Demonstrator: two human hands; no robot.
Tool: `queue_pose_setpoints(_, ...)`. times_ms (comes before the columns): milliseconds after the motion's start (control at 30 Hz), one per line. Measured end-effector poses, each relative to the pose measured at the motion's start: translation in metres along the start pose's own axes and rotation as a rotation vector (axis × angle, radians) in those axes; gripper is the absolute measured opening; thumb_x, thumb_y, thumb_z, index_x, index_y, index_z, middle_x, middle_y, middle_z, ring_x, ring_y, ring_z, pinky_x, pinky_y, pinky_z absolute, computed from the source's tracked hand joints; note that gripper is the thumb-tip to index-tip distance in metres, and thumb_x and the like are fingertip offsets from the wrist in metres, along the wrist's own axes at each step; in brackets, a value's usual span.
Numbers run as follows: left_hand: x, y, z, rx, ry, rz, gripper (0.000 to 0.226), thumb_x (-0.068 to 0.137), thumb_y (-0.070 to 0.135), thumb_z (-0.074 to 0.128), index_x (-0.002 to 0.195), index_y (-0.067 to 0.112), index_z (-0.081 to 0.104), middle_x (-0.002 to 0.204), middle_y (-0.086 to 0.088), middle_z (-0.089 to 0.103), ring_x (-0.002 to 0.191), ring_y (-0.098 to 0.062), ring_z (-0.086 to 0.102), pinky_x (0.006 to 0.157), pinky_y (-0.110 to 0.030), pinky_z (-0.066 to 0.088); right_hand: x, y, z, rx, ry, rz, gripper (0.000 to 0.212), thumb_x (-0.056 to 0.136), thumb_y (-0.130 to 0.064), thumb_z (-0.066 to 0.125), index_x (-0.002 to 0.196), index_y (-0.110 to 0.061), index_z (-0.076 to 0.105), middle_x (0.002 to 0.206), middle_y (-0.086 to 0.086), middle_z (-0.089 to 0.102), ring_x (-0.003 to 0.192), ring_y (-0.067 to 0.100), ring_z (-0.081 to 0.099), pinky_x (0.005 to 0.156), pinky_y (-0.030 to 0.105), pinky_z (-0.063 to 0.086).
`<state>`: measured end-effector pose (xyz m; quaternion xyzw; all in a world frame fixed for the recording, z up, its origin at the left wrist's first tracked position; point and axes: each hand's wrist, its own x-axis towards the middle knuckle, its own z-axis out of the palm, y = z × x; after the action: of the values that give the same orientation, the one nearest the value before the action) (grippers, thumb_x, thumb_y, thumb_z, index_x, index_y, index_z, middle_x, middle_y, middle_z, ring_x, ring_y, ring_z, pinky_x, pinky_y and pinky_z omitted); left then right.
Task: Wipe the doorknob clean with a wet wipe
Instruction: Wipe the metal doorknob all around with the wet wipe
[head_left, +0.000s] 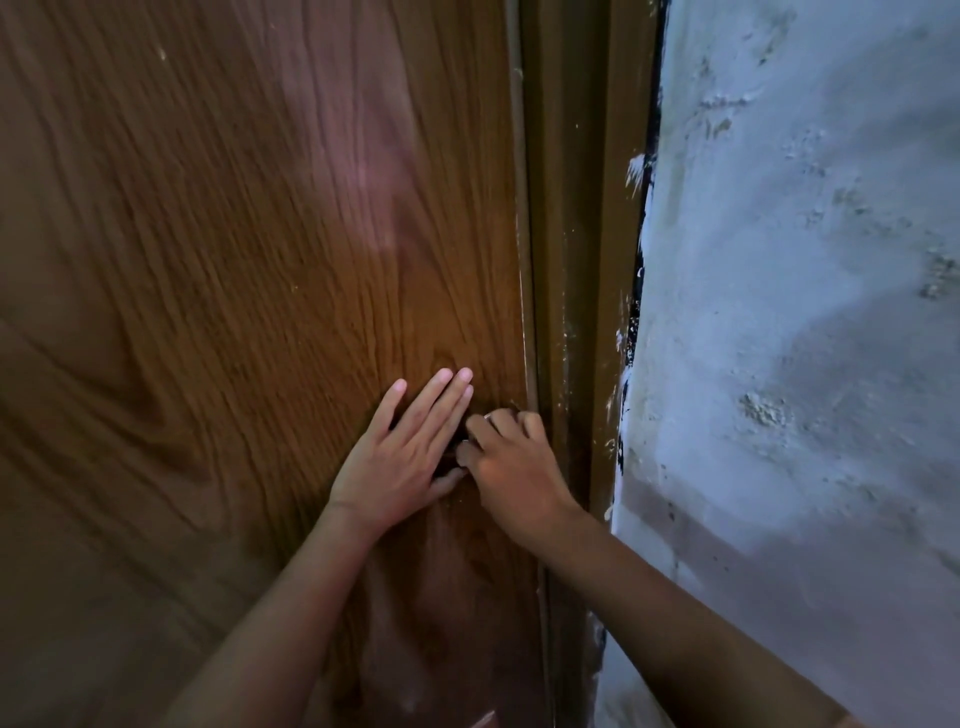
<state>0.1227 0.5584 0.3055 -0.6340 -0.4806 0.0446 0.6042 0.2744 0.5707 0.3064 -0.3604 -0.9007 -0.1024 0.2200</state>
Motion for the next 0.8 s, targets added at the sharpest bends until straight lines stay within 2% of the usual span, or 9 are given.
queue_pose_setpoints(67,0.0,0.0,0.001,-0.004,-0.003,-0.004,0.084,0.085,0.064,0.029,0.144,0.006,0.017,0.152,-0.004,0.018,0.139,-0.02,0.016,0.113,-0.045,0.002,0.0,0.003,-0.001,-0.009,0.051,0.032,0.015,0.078,-0.015,0.064,0.092,-0.012,0.066,0.103,0.008,0.064,0.097,0.026,0.056,0.083,0.039,0.044)
queue_pose_setpoints(133,-0.001,0.0,0.001,-0.011,-0.005,-0.01,0.084,0.085,0.064,0.029,0.144,0.006,0.017,0.152,-0.004,0.018,0.139,-0.02,0.016,0.113,-0.045,0.003,0.001,0.01,-0.004,0.085,0.136,0.165,0.014,0.073,-0.017,0.069,0.087,-0.014,0.067,0.092,0.006,0.065,0.086,0.025,0.058,0.075,0.035,0.045)
queue_pose_setpoints(233,0.0,0.001,0.001,-0.008,0.005,-0.011,0.083,0.085,0.063,0.029,0.144,0.006,0.02,0.151,-0.003,0.019,0.139,-0.019,0.019,0.112,-0.044,0.007,0.004,0.024,-0.003,0.361,0.145,0.406,0.025,0.079,-0.007,0.061,0.104,-0.005,0.062,0.107,0.017,0.059,0.098,0.032,0.053,0.084,0.037,0.039)
queue_pose_setpoints(400,0.003,0.005,0.002,-0.074,0.033,-0.072,0.078,0.088,0.065,0.022,0.143,0.009,0.027,0.15,-0.002,0.026,0.137,-0.016,0.025,0.112,-0.042,0.015,0.005,0.033,-0.003,0.61,0.211,0.714,0.026,0.091,-0.007,0.043,0.105,-0.002,0.065,0.114,0.018,0.061,0.098,0.03,0.058,0.083,0.031,0.044)
queue_pose_setpoints(467,0.002,0.006,0.002,-0.072,0.029,-0.076,0.078,0.088,0.066,0.021,0.143,0.01,0.026,0.15,-0.001,0.026,0.137,-0.016,0.024,0.112,-0.043,0.012,0.006,0.03,-0.009,0.632,0.237,0.676,0.025,0.09,-0.007,0.045,0.101,-0.003,0.066,0.109,0.017,0.062,0.095,0.029,0.059,0.082,0.032,0.044)
queue_pose_setpoints(567,0.002,0.006,0.002,-0.053,0.036,-0.064,0.077,0.089,0.064,0.02,0.144,0.01,0.024,0.15,-0.002,0.023,0.137,-0.018,0.021,0.111,-0.043,0.015,0.009,0.016,-0.013,0.534,0.157,0.386,0.021,0.087,-0.005,0.048,0.097,0.0,0.066,0.099,0.021,0.062,0.092,0.032,0.055,0.081,0.038,0.043)
queue_pose_setpoints(633,0.001,0.005,0.002,-0.05,0.041,-0.054,0.076,0.089,0.063,0.02,0.144,0.01,0.022,0.15,-0.002,0.022,0.138,-0.018,0.021,0.11,-0.04,0.017,0.009,0.01,-0.011,0.472,0.124,0.306,0.021,0.087,-0.006,0.049,0.097,0.001,0.065,0.097,0.021,0.061,0.091,0.032,0.054,0.079,0.039,0.044)
queue_pose_setpoints(733,0.002,0.006,0.001,-0.061,0.055,-0.066,0.075,0.09,0.063,0.02,0.143,0.01,0.025,0.15,-0.001,0.025,0.137,-0.017,0.024,0.11,-0.039,0.02,0.009,0.021,-0.01,0.537,0.242,0.474,0.02,0.086,-0.003,0.049,0.094,0.003,0.066,0.098,0.024,0.063,0.09,0.035,0.058,0.077,0.036,0.045)
queue_pose_setpoints(800,0.002,0.006,0.001,-0.063,0.063,-0.067,0.075,0.09,0.063,0.019,0.143,0.01,0.026,0.149,-0.001,0.025,0.136,-0.017,0.025,0.109,-0.039,0.02,0.009,0.028,-0.009,0.61,0.263,0.639,0.023,0.089,-0.006,0.045,0.099,0.001,0.066,0.105,0.019,0.064,0.094,0.03,0.059,0.079,0.03,0.043)
